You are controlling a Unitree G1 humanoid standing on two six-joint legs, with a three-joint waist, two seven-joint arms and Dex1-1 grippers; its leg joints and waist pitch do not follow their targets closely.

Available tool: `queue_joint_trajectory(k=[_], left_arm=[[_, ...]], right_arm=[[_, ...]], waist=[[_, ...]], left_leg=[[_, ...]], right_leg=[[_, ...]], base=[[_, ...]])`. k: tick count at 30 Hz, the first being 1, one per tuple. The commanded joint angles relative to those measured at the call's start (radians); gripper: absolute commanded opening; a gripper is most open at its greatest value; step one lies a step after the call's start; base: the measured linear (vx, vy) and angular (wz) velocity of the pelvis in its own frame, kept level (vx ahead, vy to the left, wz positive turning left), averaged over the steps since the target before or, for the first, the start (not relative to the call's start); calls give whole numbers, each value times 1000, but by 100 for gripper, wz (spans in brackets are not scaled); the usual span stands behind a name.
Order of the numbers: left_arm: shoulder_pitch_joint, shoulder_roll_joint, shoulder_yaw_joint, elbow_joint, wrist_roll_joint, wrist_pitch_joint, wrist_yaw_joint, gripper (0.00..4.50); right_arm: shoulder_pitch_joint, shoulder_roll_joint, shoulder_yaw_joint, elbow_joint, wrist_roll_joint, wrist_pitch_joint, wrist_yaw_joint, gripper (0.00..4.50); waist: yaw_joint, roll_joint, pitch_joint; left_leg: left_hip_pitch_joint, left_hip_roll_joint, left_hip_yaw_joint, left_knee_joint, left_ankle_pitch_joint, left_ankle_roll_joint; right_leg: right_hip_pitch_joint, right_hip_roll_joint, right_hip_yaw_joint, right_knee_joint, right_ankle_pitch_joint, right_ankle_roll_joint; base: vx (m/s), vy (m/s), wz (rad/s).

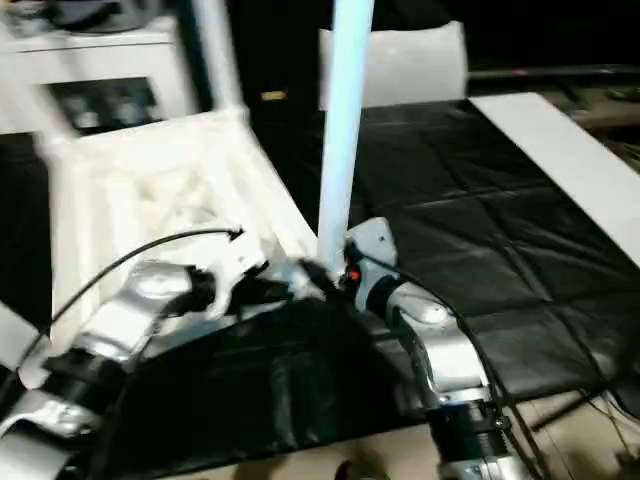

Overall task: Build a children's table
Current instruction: Rotate leg to tighten

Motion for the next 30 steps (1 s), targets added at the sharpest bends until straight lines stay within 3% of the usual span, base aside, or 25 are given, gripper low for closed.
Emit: queue_joint_trajectory(k=[1, 4, 9, 11, 14, 15, 16, 19, 22, 30], left_arm=[[-9, 27, -48, 9, 6, -68, -100, 0], [-27, 62, -63, 38, 4, -113, -180, 0], [-55, 102, -104, 71, 13, -182, -288, 0], [-59, 108, -116, 74, 13, -197, -312, 0], [-66, 108, -131, 82, 10, -232, -362, 0], [-68, 107, -134, 83, 10, -238, -371, 0], [-69, 106, -137, 83, 10, -242, -377, 0], [-76, 100, -148, 78, 4, -246, -394, 0], [-80, 97, -152, 76, 3, -247, -398, 0], [-88, 102, -148, 101, 11, -271, -406, 0]], right_arm=[[8, -37, 8, -20, 18, -21, 84, 413], [14, -110, 27, -23, 49, -29, 215, 413], [2, -191, 79, -5, 62, -81, 382, 413], [-4, -203, 89, 1, 71, -87, 416, 413], [-26, -216, 106, 26, 91, -91, 491, 413], [-33, -216, 109, 33, 96, -90, 504, 397], [-37, -217, 111, 38, 98, -90, 511, 387], [-56, -220, 131, 52, 115, -79, 568, 369], [-67, -223, 140, 59, 123, -65, 594, 345], [-81, -252, 164, 64, 142, -20, 667, 288]], waist=[[1, -5, -60], [15, -8, -64], [22, -11, -65], [21, -19, -65], [28, -17, -67], [31, -25, -68], [33, -22, -68], [45, -24, -69], [50, -26, -70], [66, -30, -70]], left_leg=[[1, 12, 23, -72, -195, 70], [0, 12, 26, -72, -175, 76], [-4, 12, 30, -69, -147, 85], [-8, 12, 31, -68, -139, 89], [-5, 13, 32, -67, -132, 89], [-7, 13, 32, -67, -129, 93], [-6, 14, 32, -67, -123, 92], [0, 18, 35, -66, -118, 88], [-2, 19, 34, -66, -99, 89], [-3, 18, 36, -65, -96, 78]], right_leg=[[63, -40, 51, -68, -340, -165], [67, -41, 56, -63, -325, -166], [66, -43, 65, -54, -285, -189], [69, -43, 65, -52, -282, -191], [67, -44, 65, -53, -295, -193], [68, -43, 65, -50, -294, -192], [68, -44, 65, -49, -291, -193], [63, -44, 66, -46, -263, -208], [66, -43, 67, -40, -227, -215], [67, -45, 68, -41, -242, -204]], base=[[0, 0, 0], [0, 0, 0], [0, 0, 0], [0, 0, 0], [0, 0, 0], [0, 0, 0], [0, 0, 0], [0, 0, 0], [0, 0, 0], [0, 0, 0]])
